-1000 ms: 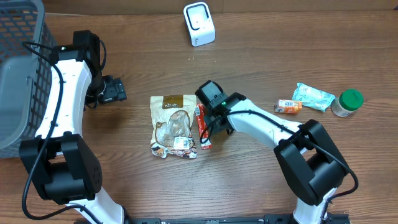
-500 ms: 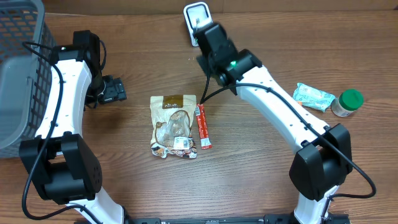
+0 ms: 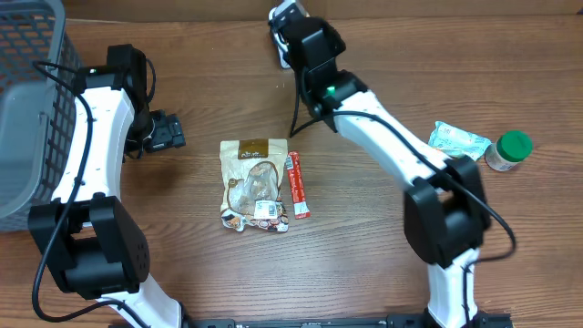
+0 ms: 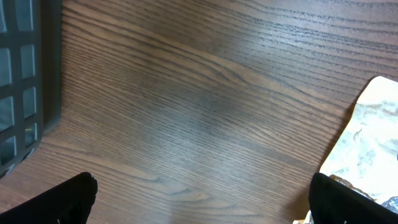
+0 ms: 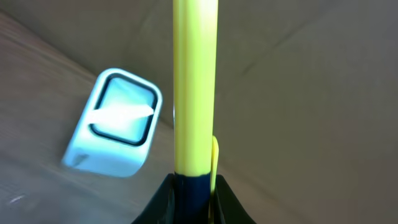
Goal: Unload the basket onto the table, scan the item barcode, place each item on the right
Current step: 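Lift the highlighter up toward the white scanner, then hold the highlighter's barcode in front of the white scanner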
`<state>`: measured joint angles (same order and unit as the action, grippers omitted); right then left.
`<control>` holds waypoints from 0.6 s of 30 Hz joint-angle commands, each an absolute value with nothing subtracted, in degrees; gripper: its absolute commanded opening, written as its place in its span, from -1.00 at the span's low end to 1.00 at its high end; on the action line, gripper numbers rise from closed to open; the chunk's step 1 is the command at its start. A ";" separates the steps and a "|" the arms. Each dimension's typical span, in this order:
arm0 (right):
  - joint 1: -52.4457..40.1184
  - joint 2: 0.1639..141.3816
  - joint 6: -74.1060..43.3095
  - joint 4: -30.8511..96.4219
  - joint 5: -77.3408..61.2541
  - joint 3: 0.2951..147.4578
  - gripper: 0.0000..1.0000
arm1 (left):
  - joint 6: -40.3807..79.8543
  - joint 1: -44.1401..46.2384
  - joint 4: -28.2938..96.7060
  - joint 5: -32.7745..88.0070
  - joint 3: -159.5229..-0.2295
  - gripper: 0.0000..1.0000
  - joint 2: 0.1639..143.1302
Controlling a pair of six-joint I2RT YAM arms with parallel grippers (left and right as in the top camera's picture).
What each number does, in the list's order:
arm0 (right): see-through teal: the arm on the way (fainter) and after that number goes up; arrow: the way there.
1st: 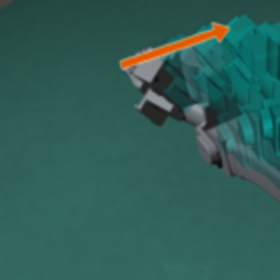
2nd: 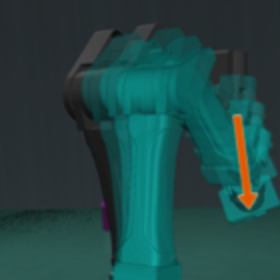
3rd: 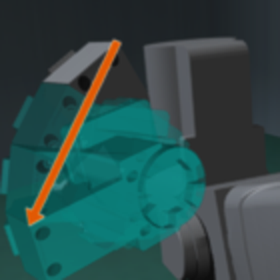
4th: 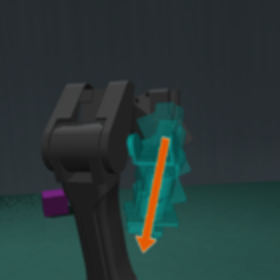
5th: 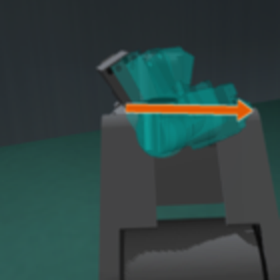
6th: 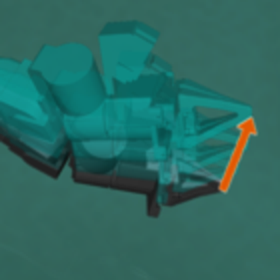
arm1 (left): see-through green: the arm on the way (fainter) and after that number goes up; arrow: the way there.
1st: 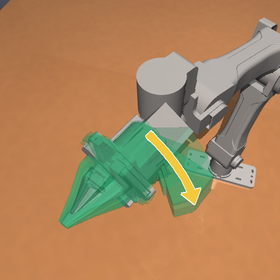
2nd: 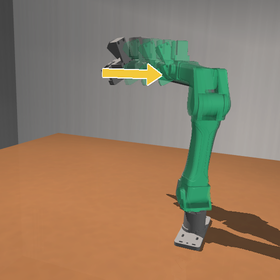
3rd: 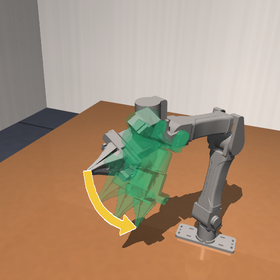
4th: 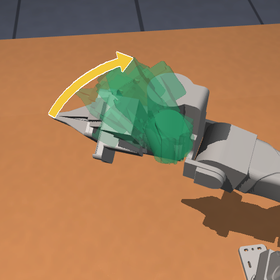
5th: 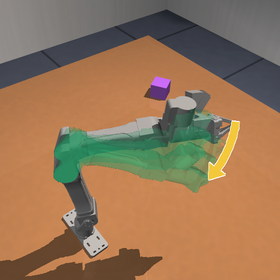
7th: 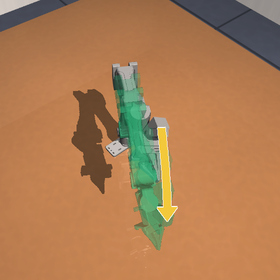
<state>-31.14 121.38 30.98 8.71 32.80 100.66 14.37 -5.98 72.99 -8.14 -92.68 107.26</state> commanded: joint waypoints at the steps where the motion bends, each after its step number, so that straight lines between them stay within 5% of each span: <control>1: -31.05 125.86 43.86 2.02 39.64 101.86 -0.92 | 13.28 -5.58 72.95 -7.86 -93.38 1.00 107.66; 9: -30.33 133.49 65.23 -10.63 45.67 101.86 -0.82 | 13.28 -5.58 72.95 -7.88 -93.38 1.00 107.66; 18: -30.17 137.08 67.59 -12.34 46.30 101.86 -0.83 | 13.28 -5.58 72.95 -7.88 -93.38 1.00 107.66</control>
